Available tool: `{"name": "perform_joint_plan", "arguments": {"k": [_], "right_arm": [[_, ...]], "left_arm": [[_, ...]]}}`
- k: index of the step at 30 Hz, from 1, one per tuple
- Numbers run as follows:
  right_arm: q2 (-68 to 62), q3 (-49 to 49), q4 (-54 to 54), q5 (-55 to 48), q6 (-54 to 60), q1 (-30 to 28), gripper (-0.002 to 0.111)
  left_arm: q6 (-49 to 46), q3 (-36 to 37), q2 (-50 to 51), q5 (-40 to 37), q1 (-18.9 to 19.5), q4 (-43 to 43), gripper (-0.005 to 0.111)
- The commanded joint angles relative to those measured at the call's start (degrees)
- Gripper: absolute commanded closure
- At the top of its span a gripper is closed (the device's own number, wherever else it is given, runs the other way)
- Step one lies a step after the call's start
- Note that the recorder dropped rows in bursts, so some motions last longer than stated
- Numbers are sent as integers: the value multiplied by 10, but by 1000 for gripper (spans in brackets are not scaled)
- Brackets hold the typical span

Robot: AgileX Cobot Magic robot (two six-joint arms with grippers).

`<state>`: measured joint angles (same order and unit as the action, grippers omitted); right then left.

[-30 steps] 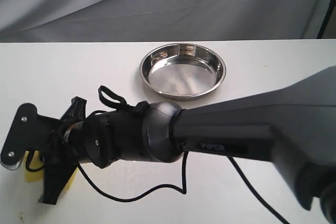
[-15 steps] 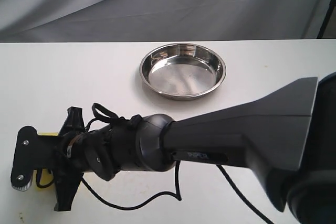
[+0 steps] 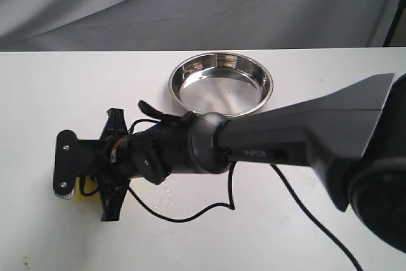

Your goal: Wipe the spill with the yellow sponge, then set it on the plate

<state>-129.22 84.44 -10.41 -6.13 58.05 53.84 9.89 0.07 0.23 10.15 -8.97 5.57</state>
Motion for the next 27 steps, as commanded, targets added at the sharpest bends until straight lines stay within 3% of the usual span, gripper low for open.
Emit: {"name": "perform_joint_plan", "arguments": {"k": [1,16,21,27], "right_arm": [[1,-7,40,-157,2,-38,108],[50,-7,108,-436,-123,-65,108],[50,-7,44,-513,-129,-63,108],[49,-7,-52,-500,-79,-22,108]], "left_arm": [[0,-1,-2,4,-3,-3,107],[1,-1,-2,4,-3,-3,107],[1,-1,-2,4,-3,-3,107],[1,-1,-2,4,-3,-3,107]]}}
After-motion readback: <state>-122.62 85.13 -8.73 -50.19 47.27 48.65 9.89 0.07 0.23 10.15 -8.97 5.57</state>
